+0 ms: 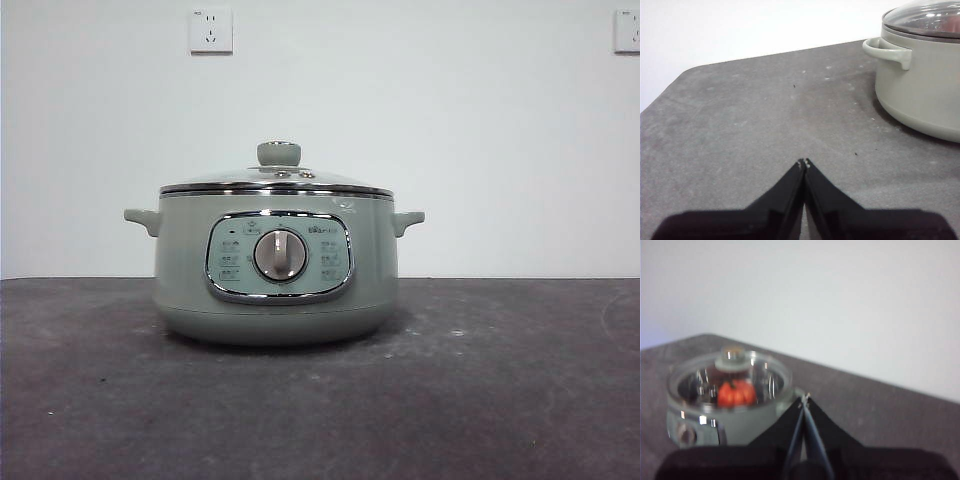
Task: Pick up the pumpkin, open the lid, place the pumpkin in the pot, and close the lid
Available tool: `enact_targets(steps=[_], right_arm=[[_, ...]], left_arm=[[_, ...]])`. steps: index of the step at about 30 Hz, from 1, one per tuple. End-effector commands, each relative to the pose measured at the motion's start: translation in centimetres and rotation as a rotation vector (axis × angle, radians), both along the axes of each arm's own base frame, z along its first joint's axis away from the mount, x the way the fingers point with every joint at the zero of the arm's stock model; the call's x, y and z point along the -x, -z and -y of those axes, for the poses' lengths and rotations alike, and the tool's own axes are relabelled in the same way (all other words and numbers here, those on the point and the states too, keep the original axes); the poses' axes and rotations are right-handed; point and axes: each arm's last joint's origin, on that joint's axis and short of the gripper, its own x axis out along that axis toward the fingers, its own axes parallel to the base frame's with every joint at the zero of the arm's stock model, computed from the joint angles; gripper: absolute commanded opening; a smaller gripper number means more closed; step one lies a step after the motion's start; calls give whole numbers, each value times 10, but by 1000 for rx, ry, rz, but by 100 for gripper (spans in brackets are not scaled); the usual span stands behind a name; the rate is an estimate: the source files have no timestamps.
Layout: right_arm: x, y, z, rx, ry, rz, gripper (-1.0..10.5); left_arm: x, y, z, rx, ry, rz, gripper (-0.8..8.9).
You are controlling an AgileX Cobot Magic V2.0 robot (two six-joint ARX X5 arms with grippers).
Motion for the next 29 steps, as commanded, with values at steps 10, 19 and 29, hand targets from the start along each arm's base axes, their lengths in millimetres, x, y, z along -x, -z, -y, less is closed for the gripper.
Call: enact_targets(steps=[10,19,29], right_arm=[[-3,105,3,-62,119,-136,1],[-6,137,3,-95,143,-205,1],[-6,136,3,-100,148,-201,1]], left_arm=[[-1,5,0,8,-6,-14,-4],[-1,5,0,8,-6,-13,-4],[-1,5,0,7,-6,-12,-4]])
